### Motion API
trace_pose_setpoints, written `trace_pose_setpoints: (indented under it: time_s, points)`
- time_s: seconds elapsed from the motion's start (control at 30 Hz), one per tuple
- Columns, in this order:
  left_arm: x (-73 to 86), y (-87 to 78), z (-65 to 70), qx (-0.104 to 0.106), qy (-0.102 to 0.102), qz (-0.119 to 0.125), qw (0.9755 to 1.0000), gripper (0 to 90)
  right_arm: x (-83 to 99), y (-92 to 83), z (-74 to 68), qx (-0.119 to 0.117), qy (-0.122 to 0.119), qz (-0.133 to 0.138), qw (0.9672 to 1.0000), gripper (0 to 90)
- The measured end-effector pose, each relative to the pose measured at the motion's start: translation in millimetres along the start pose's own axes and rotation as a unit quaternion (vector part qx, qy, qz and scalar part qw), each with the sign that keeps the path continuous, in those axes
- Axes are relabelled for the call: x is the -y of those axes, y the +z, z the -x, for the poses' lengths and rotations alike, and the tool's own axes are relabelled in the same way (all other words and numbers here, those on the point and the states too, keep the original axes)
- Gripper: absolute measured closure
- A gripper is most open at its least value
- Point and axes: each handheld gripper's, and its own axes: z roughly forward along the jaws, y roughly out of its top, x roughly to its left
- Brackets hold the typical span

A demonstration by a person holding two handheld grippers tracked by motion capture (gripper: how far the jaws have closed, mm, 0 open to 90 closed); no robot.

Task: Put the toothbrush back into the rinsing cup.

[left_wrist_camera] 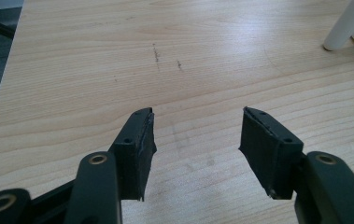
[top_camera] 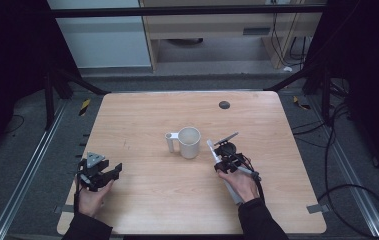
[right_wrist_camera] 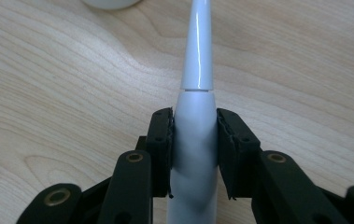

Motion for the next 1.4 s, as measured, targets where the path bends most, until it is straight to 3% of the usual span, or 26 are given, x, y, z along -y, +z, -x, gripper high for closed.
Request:
trace_pose_setpoints:
  time_s: [0.1,0.37,0.53,0.73,0.93,1.03,1.07,1.17,1.3,1.4]
  points:
    - [0.0,0.0,0.1,0.000,0.000,0.000,1.0000,43.7,1.2,-11.3,5.0,-0.008,0.012,0.027,0.9995,67.8]
    - [0.0,-0.2,0.1,0.000,0.000,0.001,1.0000,43.8,2.5,-26.4,9.4,-0.009,0.016,0.071,0.9973,67.9]
    - [-0.1,-0.4,0.1,0.000,0.000,0.002,1.0000,43.8,3.3,-37.5,11.7,-0.009,0.015,0.111,0.9937,67.9]
    - [-0.1,-0.7,0.0,-0.001,0.000,0.003,1.0000,43.8,5.2,-45.6,15.2,-0.012,0.023,0.168,0.9854,67.8]
    - [-0.2,-0.5,0.2,-0.002,0.001,0.002,1.0000,43.8,4.6,-58.5,18.2,-0.013,0.033,0.226,0.9734,67.8]
    - [-0.1,-0.5,0.1,-0.002,0.001,0.002,1.0000,43.8,2.5,-64.2,16.6,-0.017,0.031,0.248,0.9681,67.8]
    - [-0.1,-0.5,0.1,-0.002,0.001,0.002,1.0000,43.8,2.5,-64.2,16.6,-0.017,0.031,0.248,0.9681,67.8]
    - [-0.1,-0.6,0.1,-0.003,0.001,0.003,1.0000,43.8,0.6,-66.4,14.5,-0.017,0.031,0.265,0.9637,67.8]
    - [-0.1,-0.7,-0.3,-0.003,0.000,0.003,1.0000,43.6,-1.5,-70.3,13.5,-0.021,0.040,0.293,0.9550,67.8]
    - [0.0,-0.9,-0.1,-0.004,0.000,0.004,1.0000,43.5,-3.5,-72.1,12.6,-0.027,0.041,0.304,0.9513,67.8]
